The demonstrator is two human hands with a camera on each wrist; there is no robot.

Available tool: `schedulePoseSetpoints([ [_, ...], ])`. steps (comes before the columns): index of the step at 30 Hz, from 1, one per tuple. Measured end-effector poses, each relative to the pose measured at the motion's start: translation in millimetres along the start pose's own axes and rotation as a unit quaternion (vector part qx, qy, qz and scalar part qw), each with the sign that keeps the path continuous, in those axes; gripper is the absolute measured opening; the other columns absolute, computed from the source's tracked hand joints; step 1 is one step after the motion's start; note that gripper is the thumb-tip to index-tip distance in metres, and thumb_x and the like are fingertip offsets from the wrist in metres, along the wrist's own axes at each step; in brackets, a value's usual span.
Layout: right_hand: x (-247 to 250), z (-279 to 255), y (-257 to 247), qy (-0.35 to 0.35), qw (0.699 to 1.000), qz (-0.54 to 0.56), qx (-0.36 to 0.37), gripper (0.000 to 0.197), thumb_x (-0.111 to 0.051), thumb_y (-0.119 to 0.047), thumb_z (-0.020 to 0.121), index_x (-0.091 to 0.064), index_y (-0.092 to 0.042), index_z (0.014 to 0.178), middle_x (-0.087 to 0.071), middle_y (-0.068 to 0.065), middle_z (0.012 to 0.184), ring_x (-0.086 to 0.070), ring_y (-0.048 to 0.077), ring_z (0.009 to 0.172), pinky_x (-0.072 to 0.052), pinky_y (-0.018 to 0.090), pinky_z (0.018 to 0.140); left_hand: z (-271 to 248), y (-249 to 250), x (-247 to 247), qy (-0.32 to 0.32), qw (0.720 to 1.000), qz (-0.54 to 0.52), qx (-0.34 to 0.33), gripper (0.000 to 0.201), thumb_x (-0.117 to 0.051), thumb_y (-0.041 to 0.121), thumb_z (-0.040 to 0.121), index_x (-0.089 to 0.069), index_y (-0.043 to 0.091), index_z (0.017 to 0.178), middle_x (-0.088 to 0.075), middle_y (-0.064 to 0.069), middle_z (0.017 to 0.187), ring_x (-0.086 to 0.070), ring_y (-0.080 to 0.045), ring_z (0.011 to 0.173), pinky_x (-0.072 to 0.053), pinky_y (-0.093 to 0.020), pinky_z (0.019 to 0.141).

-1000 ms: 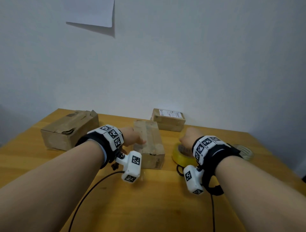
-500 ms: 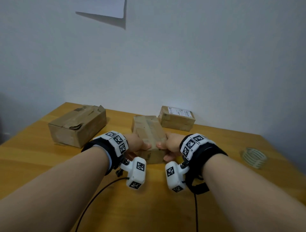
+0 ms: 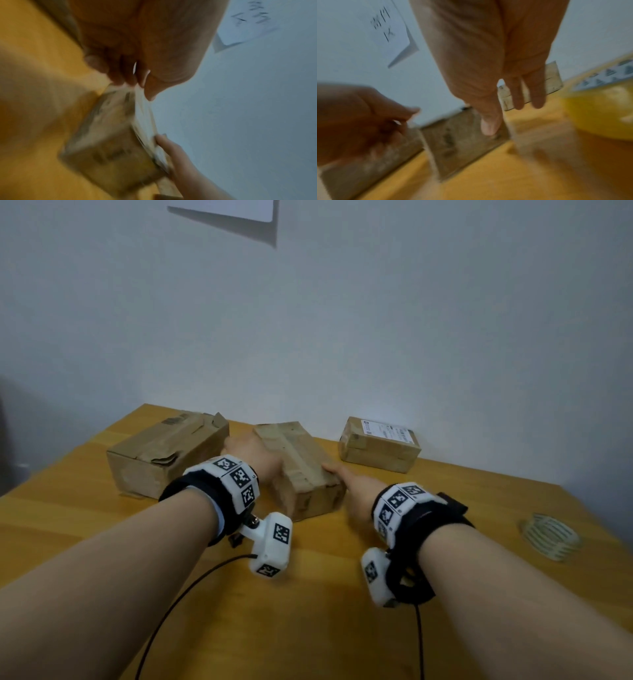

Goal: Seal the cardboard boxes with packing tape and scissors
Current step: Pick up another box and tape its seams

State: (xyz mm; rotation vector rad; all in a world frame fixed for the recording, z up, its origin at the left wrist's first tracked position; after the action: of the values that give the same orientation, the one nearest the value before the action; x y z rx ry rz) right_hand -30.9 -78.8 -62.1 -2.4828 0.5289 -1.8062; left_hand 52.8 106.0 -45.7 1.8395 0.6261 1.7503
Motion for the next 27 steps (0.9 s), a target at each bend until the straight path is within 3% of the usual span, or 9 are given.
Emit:
schedulePoseSetpoints([
  [3,20.6,6.0,8.9,0.004,1.000,0.016,-0.016,0.074,-0.045,0.005,0.093,-0.028,-0.039,0.150,-0.054,0.007,0.133,-0.058,0.018,0.083,-0.046,0.024,0.060,14.5,-5.4,-2.7,-0.056,0.996,0.031,-0.055,0.068,-0.062,0.033,0.088,-0.028,0.025,0.146,-0.020,-0.014,0.152,-0.031,-0.036,0.136,-0.033,-0.043,0.108],
  [6,41.0,16.7,-8.1,0.030,0.999,0.016,-0.001,0.041,-0.040,-0.012,0.100,-0.052,-0.023,0.138,-0.050,-0.003,0.134,-0.052,0.022,0.119,-0.046,0.031,0.095,13.9,-3.3,-24.5,-0.157,0.969,0.136,-0.132,0.063,-0.055,0.047,0.090,-0.029,0.034,0.146,-0.016,-0.004,0.155,-0.018,-0.035,0.142,-0.022,-0.048,0.115],
  [9,27.9,25.2,-17.8,0.042,0.999,0.022,0.010,0.048,-0.043,-0.041,0.102,-0.040,-0.020,0.145,-0.051,0.006,0.142,-0.055,0.029,0.122,-0.044,0.034,0.095,1.9,15.8,-25.6,-0.175,0.952,0.194,-0.160,0.035,-0.051,0.047,0.092,-0.052,0.039,0.125,-0.033,-0.001,0.143,-0.024,-0.032,0.135,-0.026,-0.043,0.106],
  [12,11.6,17.2,-17.0,-0.005,0.998,0.047,0.041,0.061,-0.054,-0.046,0.097,-0.027,-0.032,0.149,-0.049,0.004,0.145,-0.056,0.027,0.120,-0.045,0.033,0.096,3.2,39.2,-5.8,-0.086,0.945,0.249,-0.194,0.029,-0.049,0.045,0.091,-0.060,0.033,0.115,-0.044,-0.003,0.134,-0.033,-0.029,0.128,-0.031,-0.043,0.099],
  [14,17.9,17.7,-13.4,-0.040,0.998,0.029,0.045,0.058,-0.060,-0.041,0.094,-0.031,-0.039,0.144,-0.054,0.003,0.137,-0.059,0.024,0.112,-0.048,0.039,0.098,9.3,33.2,-3.2,-0.079,0.950,0.234,-0.191,0.050,-0.055,0.047,0.088,-0.048,0.028,0.134,-0.037,-0.004,0.144,-0.033,-0.028,0.132,-0.029,-0.043,0.106],
  [17,32.1,24.4,-14.2,0.033,0.998,0.056,0.006,0.052,-0.056,-0.031,0.097,-0.036,-0.034,0.145,-0.052,0.008,0.137,-0.058,0.027,0.113,-0.051,0.040,0.092,2.5,15.0,-28.5,-0.201,0.943,0.188,-0.186,0.075,-0.052,0.046,0.093,-0.012,0.024,0.153,-0.012,-0.004,0.160,-0.020,-0.027,0.144,-0.023,-0.042,0.116],
  [20,9.0,30.2,-13.5,0.092,0.991,0.059,-0.074,0.062,-0.032,-0.051,0.102,-0.016,-0.025,0.156,-0.017,0.014,0.162,-0.015,0.036,0.149,-0.021,0.053,0.118,-3.2,6.3,-44.2,-0.215,0.936,0.205,-0.191,0.066,-0.035,0.042,0.101,-0.001,0.025,0.154,0.009,-0.003,0.161,-0.008,-0.029,0.147,-0.014,-0.040,0.118],
  [22,-10.8,33.5,-9.0,0.077,0.991,0.011,-0.107,0.068,-0.017,-0.061,0.100,-0.003,-0.029,0.158,0.005,0.009,0.165,0.008,0.033,0.151,-0.003,0.057,0.120,-4.6,4.5,-45.6,-0.202,0.927,0.249,-0.194,0.062,-0.031,0.041,0.102,-0.001,0.027,0.154,0.014,-0.002,0.161,0.004,-0.030,0.148,-0.007,-0.049,0.118],
  [27,-13.4,37.3,-7.4,0.075,0.992,0.001,-0.103,0.065,-0.016,-0.060,0.100,0.003,-0.035,0.157,0.013,0.005,0.165,0.013,0.031,0.151,0.003,0.057,0.120,-28.5,29.5,-55.9,-0.226,0.882,0.294,-0.291,0.075,-0.037,0.050,0.097,0.003,0.022,0.154,0.017,0.003,0.160,0.020,-0.017,0.146,0.007,-0.051,0.118],
])
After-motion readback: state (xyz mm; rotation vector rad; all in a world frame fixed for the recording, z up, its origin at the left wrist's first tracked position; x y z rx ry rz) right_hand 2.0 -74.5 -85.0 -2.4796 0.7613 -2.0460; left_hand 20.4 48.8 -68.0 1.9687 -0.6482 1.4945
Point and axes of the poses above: each hand's wrist, its own z-axis towards the middle knuckle, its own x-axis out of the back of the hand, y = z × x, the point moved 6 cm from there along z, towards the middle knuckle
